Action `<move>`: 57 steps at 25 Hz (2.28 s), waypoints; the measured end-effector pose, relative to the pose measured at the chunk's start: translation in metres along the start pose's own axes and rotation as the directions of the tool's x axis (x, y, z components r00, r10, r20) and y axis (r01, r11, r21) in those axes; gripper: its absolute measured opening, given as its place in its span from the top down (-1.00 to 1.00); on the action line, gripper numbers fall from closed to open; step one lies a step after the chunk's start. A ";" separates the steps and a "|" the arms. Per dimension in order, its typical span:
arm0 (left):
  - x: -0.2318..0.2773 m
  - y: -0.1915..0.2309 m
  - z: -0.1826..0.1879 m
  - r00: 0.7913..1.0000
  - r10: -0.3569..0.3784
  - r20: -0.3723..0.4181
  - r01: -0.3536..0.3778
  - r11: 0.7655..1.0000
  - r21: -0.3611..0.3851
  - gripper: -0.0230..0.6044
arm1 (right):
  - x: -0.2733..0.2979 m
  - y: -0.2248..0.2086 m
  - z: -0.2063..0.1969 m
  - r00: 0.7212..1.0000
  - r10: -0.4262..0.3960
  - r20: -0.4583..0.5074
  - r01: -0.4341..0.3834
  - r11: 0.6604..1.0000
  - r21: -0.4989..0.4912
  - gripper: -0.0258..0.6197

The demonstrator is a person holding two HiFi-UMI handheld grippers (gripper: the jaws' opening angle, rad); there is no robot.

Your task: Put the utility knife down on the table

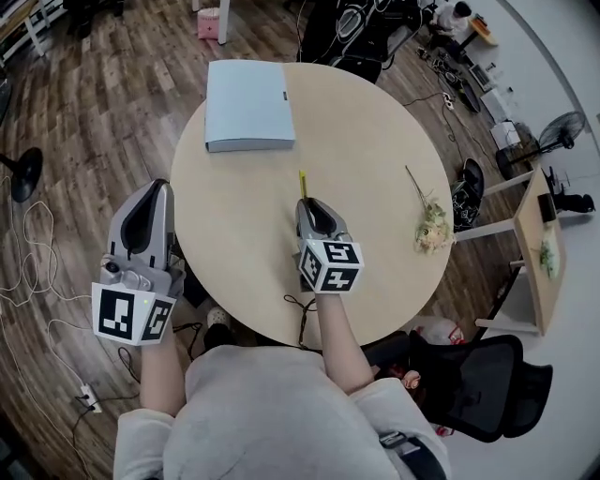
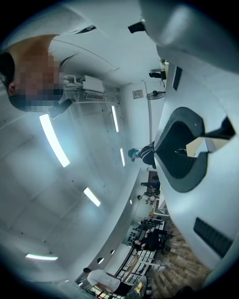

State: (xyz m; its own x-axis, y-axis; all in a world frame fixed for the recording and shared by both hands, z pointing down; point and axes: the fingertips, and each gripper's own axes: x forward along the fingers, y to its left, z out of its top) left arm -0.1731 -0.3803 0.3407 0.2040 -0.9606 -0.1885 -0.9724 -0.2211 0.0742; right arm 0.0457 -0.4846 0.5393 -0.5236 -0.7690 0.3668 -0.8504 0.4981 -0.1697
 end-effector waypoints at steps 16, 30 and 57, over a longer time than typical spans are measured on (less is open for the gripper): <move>-0.008 0.034 -0.032 0.991 0.098 -0.090 -0.099 0.995 0.000 0.90 | 0.068 0.000 -0.098 0.961 0.013 -0.276 -0.022 0.999 -0.032 0.69; -0.021 0.049 -0.046 0.979 0.155 -0.132 -0.156 0.988 0.003 0.90 | 0.091 -0.008 -0.139 0.915 -0.030 -0.403 0.006 0.998 -0.060 0.69; -0.029 0.040 -0.026 0.990 0.113 -0.088 -0.113 0.994 0.006 0.90 | 0.063 0.002 -0.095 0.958 -0.047 -0.284 0.026 0.997 -0.077 0.89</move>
State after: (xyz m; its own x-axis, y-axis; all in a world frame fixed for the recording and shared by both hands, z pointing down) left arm -0.2148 -0.3656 0.3743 0.1020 -0.9905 -0.0920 -0.9899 -0.1102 0.0892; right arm 0.0160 -0.4940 0.6488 -0.4469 -0.6455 0.6193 -0.8570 0.5074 -0.0895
